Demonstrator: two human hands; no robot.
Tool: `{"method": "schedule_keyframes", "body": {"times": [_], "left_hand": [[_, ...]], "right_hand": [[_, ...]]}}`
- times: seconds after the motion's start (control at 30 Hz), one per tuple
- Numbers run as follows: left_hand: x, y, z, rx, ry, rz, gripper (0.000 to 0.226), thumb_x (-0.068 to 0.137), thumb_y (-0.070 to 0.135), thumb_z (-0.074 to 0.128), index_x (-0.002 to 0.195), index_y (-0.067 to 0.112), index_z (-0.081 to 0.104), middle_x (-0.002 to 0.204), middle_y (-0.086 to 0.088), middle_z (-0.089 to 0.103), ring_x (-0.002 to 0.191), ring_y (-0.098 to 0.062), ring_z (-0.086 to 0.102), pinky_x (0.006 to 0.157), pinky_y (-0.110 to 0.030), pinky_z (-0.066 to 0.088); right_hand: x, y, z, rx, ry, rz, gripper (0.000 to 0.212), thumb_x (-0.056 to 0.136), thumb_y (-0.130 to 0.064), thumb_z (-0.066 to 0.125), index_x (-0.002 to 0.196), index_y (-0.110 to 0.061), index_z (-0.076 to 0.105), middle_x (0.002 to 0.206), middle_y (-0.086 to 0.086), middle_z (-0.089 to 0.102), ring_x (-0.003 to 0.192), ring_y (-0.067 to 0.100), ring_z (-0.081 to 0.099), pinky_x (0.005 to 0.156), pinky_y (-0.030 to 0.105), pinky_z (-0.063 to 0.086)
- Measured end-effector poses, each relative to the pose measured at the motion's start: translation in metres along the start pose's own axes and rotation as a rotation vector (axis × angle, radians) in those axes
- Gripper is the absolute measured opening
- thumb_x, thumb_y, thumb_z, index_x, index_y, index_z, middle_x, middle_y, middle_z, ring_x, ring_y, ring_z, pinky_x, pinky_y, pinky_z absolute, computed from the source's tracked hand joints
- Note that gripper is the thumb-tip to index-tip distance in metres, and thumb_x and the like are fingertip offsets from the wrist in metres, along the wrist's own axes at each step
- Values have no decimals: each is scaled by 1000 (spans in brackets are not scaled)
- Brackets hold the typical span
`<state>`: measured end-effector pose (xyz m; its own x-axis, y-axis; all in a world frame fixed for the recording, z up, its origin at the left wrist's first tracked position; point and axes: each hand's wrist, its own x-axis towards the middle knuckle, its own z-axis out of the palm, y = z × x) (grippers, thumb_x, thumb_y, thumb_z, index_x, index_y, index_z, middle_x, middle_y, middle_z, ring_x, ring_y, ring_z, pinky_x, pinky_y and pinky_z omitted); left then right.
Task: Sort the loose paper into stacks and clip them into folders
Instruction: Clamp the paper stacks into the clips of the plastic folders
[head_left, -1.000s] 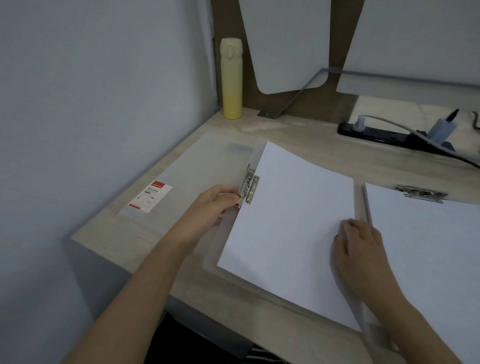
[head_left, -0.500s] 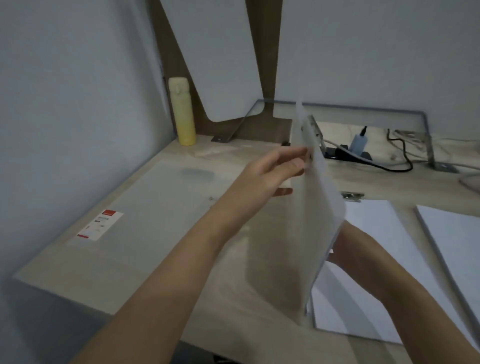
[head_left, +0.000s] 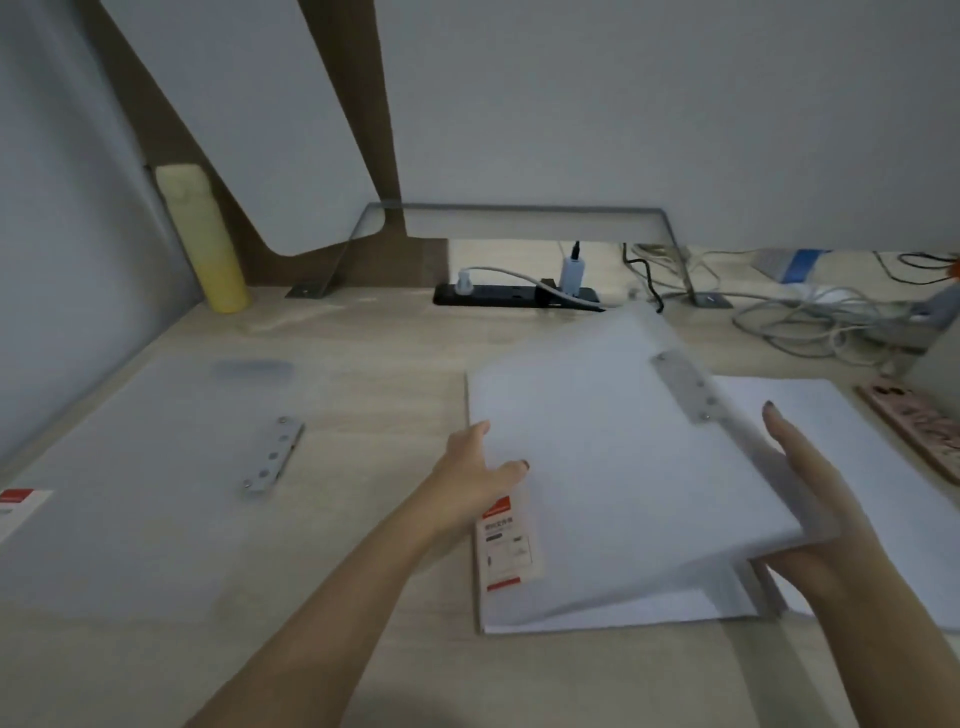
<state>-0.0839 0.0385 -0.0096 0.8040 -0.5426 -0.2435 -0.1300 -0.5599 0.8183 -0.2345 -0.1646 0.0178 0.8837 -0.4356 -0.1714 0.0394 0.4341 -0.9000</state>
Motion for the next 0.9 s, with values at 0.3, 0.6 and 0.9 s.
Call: {"method": "schedule_keyframes", "body": {"times": [0.3, 0.6, 0.9], "left_hand": [[13, -33, 15, -61, 100, 38, 70, 92, 28, 52, 148, 14, 13, 154, 2, 12, 139, -20, 26, 113, -41, 29], [15, -64, 2, 217, 262, 77, 54, 101, 30, 28, 150, 19, 9, 159, 7, 1, 145, -9, 8, 113, -22, 12], [-12, -108, -89, 494, 756, 112, 43, 92, 20, 52, 134, 10, 49, 149, -10, 37, 141, -24, 27, 113, -37, 23]], "right_hand": [[9, 32, -14, -796, 237, 87, 31, 95, -14, 44, 124, -14, 55, 127, 4, 57, 112, 23, 55, 94, 35, 43], [25, 91, 35, -1337, 233, -74, 80, 88, -42, 52, 148, -11, 9, 157, 9, 6, 145, 22, 9, 117, 33, 11], [27, 109, 46, -1506, 226, -231, 61, 90, -46, 41, 145, -25, 26, 156, 7, 18, 144, 27, 13, 117, 37, 13]]}}
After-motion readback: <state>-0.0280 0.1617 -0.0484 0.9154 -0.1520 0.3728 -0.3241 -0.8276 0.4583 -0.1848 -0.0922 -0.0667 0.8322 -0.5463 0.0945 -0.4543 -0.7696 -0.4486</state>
